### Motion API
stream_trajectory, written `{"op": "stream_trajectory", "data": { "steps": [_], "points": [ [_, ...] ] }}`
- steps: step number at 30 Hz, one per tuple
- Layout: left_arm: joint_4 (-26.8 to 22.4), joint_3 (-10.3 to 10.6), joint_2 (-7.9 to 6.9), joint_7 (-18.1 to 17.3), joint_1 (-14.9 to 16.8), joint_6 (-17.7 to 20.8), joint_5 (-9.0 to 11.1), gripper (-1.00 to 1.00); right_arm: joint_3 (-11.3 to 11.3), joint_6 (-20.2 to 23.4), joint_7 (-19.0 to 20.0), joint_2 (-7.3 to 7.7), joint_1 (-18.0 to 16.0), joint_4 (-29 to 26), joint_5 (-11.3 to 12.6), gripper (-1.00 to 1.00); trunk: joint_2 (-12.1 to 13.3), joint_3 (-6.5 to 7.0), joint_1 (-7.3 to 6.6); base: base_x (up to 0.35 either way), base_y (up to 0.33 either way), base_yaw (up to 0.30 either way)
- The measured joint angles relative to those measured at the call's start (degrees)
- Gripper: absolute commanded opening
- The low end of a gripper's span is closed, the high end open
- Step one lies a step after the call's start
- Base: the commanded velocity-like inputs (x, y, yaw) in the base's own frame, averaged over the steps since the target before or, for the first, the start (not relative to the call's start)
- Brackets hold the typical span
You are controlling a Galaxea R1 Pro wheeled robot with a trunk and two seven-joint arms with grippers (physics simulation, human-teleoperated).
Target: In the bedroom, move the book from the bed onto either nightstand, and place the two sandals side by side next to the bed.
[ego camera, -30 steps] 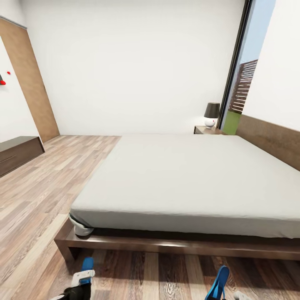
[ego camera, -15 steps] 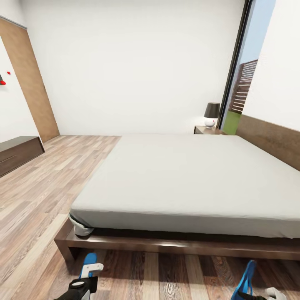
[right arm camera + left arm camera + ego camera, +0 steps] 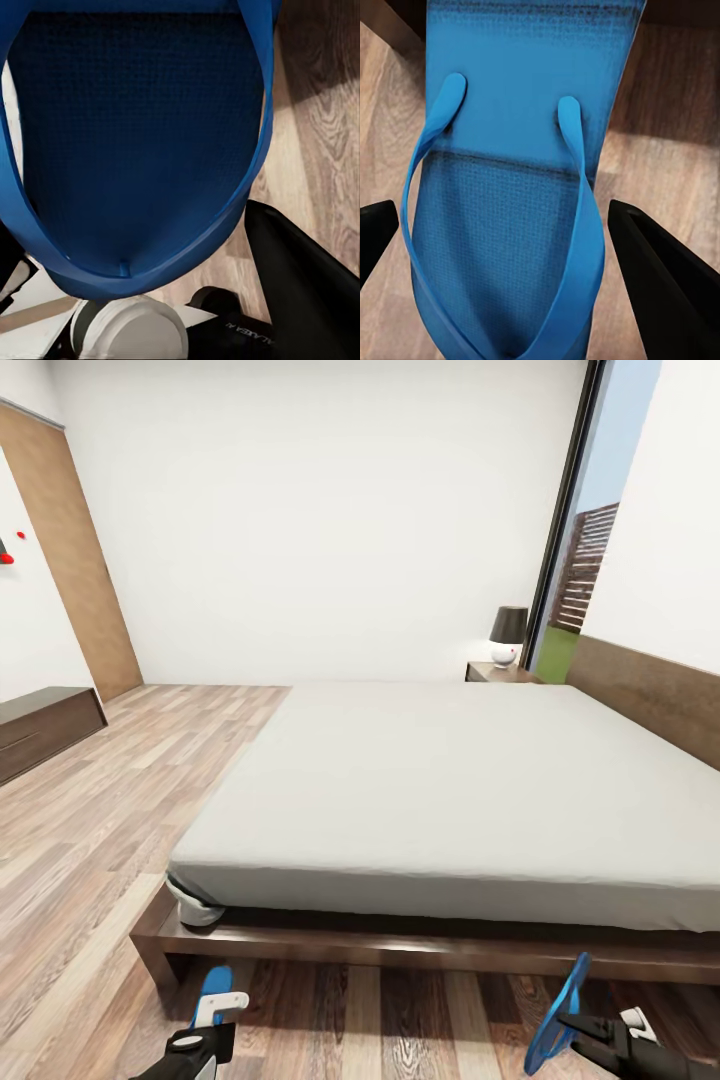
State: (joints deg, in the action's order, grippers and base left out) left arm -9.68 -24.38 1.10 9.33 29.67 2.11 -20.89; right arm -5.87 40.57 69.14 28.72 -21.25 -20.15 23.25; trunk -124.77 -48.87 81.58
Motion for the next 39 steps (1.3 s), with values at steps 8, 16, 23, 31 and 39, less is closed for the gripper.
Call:
{"op": "stream_trajectory", "data": {
  "steps": [8, 16, 23, 31, 39],
  "points": [
    [0.2, 0.0, 0.00, 0.0, -0.1, -0.5, 0.0, -1.00, 0.1, 1.2, 1.1, -0.07, 0.0, -0.5, -0.2, -1.00, -2.4, -1.08, 1.31, 0.000, 0.000, 0.000],
    [0.2, 0.0, 0.00, 0.0, -0.1, -0.5, 0.0, -1.00, 0.1, 1.2, 0.9, -0.07, 0.0, -0.5, -0.3, -1.00, -5.6, -2.51, 3.07, 0.000, 0.000, 0.000],
    [0.2, 0.0, 0.00, 0.0, -0.1, -0.5, 0.0, -1.00, 0.1, 1.2, 0.8, -0.07, 0.0, -0.5, -0.3, -1.00, -8.4, -3.77, 4.61, 0.000, 0.000, 0.000],
    [0.2, 0.0, 0.00, 0.0, -0.1, -0.6, 0.0, -1.00, 0.1, 1.1, 0.7, -0.07, 0.0, -0.5, -0.4, -1.00, -11.6, -5.21, 6.37, 0.000, 0.000, 0.000],
    [0.3, 0.0, 0.03, 0.0, -0.1, -0.6, 0.0, -1.00, 0.1, 1.1, 0.8, -0.07, 0.0, -0.5, -0.4, -1.00, -14.8, -6.64, 8.12, 0.000, 0.000, 0.000]
  ]
}}
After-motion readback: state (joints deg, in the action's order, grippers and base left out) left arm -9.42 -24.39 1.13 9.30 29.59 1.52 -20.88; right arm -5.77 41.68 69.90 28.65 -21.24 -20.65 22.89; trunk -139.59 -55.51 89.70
